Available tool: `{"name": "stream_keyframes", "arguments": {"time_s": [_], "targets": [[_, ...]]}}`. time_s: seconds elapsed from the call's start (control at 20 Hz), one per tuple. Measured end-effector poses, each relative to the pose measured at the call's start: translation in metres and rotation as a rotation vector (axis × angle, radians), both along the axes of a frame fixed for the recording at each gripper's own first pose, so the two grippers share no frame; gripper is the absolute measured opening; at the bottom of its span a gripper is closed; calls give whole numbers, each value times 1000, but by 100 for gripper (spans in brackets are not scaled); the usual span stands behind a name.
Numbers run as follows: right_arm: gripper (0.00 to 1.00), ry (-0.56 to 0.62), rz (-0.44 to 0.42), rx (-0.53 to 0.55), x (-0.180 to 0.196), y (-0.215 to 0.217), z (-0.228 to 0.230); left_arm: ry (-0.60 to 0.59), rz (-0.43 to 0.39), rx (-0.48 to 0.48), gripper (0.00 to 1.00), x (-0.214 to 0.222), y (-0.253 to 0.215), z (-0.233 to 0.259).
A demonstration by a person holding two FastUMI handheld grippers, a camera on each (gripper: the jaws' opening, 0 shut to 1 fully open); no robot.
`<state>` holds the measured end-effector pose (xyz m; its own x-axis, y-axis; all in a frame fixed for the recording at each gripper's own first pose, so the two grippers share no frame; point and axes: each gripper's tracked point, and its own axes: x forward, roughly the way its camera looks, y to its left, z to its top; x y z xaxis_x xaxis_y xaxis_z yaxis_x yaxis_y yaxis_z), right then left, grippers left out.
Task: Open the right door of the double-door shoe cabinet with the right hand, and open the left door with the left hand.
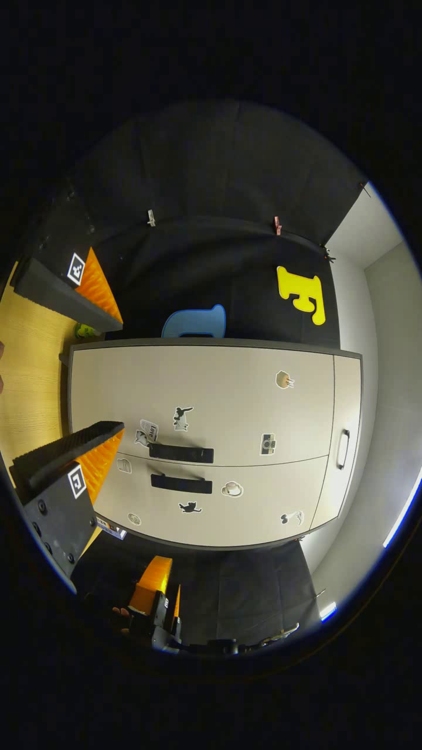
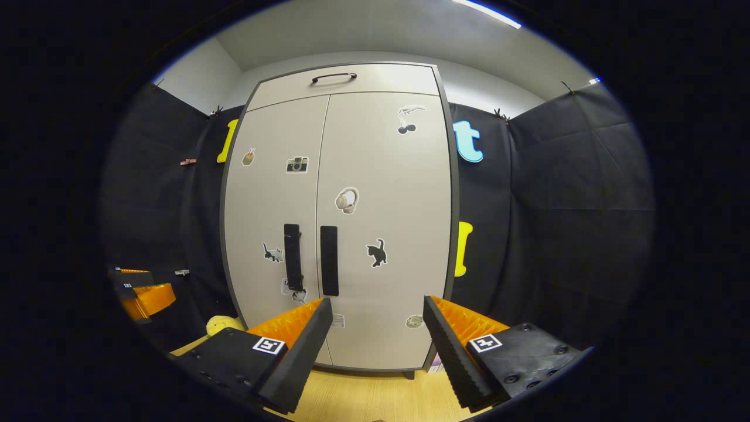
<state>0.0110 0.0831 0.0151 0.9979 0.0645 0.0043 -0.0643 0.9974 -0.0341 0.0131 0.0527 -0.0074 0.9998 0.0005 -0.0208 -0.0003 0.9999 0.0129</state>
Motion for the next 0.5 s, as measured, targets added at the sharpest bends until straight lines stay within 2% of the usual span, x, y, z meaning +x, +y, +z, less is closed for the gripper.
{"name": "stream_keyframes", "arguments": {"time_s": [0.3, 0.5], "targets": [[98, -14, 13, 19, 30, 10, 20, 3, -50, -6, 95, 12, -7, 0], [98, 36, 40, 35, 65, 26, 19, 5, -62, -1, 95, 15, -11, -3]]}}
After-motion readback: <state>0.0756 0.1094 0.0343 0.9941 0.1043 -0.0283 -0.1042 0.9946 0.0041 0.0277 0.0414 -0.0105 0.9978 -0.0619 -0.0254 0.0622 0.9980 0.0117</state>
